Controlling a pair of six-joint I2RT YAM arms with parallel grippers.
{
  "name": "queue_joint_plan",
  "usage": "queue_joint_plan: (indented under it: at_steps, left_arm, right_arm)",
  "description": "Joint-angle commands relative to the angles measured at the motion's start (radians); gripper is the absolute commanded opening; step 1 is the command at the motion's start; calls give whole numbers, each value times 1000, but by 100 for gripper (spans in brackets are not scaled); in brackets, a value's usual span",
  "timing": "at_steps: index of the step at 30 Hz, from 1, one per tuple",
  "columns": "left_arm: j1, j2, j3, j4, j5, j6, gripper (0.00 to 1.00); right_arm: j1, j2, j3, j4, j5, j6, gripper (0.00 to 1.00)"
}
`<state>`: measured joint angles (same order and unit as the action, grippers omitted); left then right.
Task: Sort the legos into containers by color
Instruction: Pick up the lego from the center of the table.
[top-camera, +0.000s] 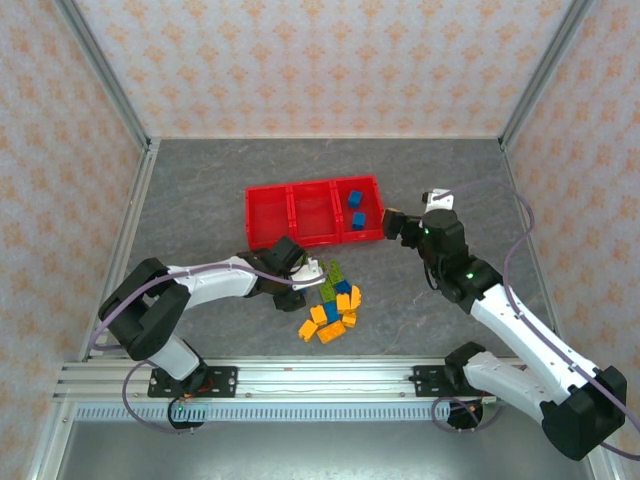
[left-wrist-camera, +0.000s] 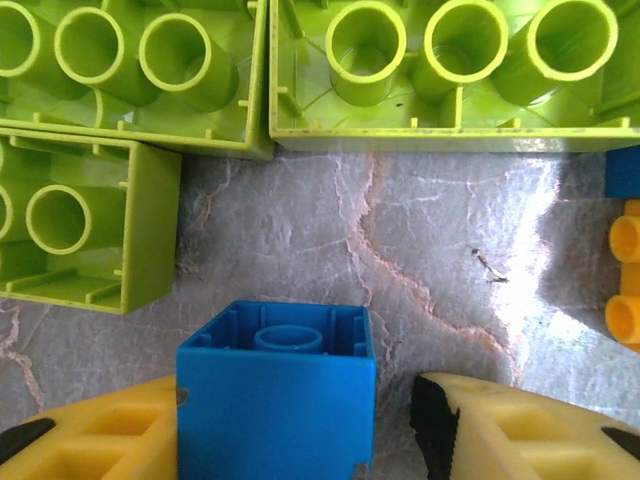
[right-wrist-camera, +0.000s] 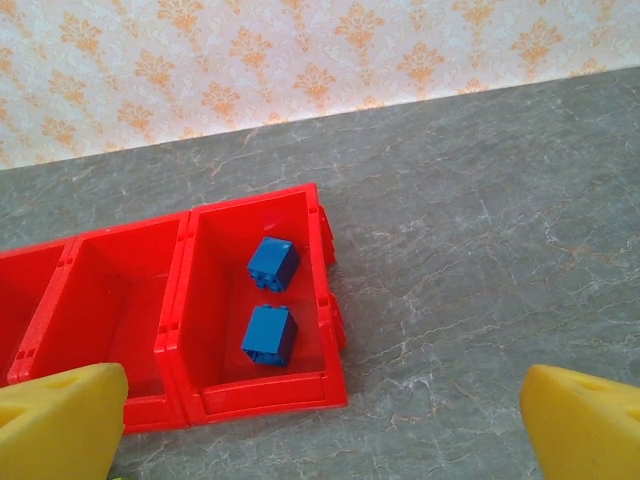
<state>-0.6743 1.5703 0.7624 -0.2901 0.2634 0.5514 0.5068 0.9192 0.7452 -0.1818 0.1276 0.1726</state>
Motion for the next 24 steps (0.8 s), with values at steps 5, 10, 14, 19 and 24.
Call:
queue_joint_plan:
  at_steps: [5,10,14,19,24]
  left_arm:
    - [0,18,-6,37,7,50,33]
    - [-14,-43,-31,54,-2,52,25]
    - [-18,-110,-24,46,-5,30,19]
    - [-18,-186,51,59,-19,-50,14]
    - [-18,-75,221,18,-33,-84,15]
  right_arm:
    - [-4,-11,-15,18,8,21,100]
    - [-4,-25,-21,12,10,42,100]
    - [-4,-53,-17,-6,35,51,100]
    - [-4,-101,-28,-5,79,67,100]
    - [-4,-127,-43,6,96,85,100]
